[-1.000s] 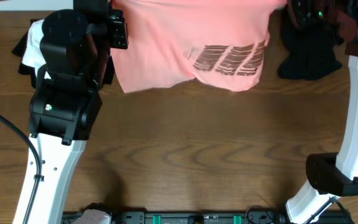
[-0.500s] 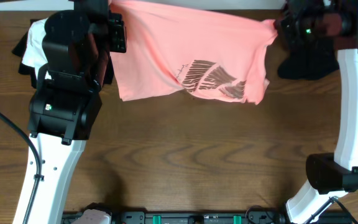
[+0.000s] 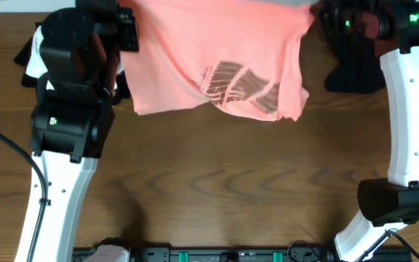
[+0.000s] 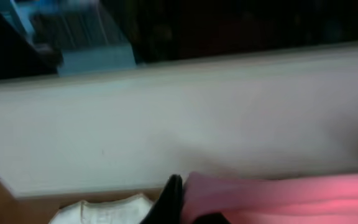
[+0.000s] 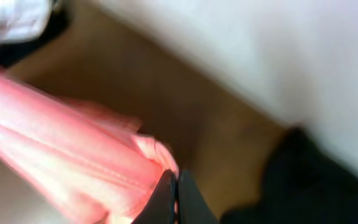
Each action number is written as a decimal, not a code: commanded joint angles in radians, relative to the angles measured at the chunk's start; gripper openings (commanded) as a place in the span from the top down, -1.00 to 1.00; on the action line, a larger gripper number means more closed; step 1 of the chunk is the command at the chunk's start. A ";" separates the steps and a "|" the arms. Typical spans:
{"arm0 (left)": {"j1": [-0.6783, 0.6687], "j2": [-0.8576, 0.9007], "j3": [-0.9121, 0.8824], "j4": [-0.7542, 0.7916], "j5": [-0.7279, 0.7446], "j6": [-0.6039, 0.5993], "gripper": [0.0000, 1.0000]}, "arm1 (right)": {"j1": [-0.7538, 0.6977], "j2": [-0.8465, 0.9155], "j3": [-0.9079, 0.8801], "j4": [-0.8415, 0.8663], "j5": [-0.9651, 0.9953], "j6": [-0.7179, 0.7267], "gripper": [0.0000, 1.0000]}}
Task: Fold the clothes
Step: 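Pull the shirt left with the left gripper, stretching it between grippers, then lower the stretched shirt onto the table center and release both grippers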
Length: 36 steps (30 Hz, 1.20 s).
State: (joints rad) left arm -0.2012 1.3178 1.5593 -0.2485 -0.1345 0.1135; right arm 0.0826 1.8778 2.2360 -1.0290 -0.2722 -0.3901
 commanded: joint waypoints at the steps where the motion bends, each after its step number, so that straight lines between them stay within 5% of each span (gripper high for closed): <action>1: 0.050 0.039 0.011 0.150 -0.061 0.011 0.88 | -0.020 0.006 0.003 0.148 0.192 0.008 0.98; 7: 0.089 0.150 0.011 0.563 -0.061 0.021 0.88 | -0.056 0.005 0.016 0.461 0.204 -0.011 0.98; 11: 0.089 0.179 0.011 0.593 -0.061 0.021 0.88 | -0.097 0.006 0.016 0.529 0.201 -0.011 0.98; 21: 0.089 0.169 0.011 0.119 -0.049 0.020 0.88 | -0.147 0.005 0.016 0.183 0.095 -0.002 0.97; 30: 0.089 0.160 0.011 -0.437 0.301 0.020 0.88 | -0.143 0.005 0.016 -0.323 0.081 0.047 0.97; 36: 0.089 0.165 0.011 -0.741 0.327 0.011 0.88 | -0.134 0.006 0.013 -0.572 0.058 0.072 0.97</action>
State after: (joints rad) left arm -0.1337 1.5059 1.5608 -0.9100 0.1806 0.1310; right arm -0.0353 1.8786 2.2433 -1.5574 -0.2543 -0.3420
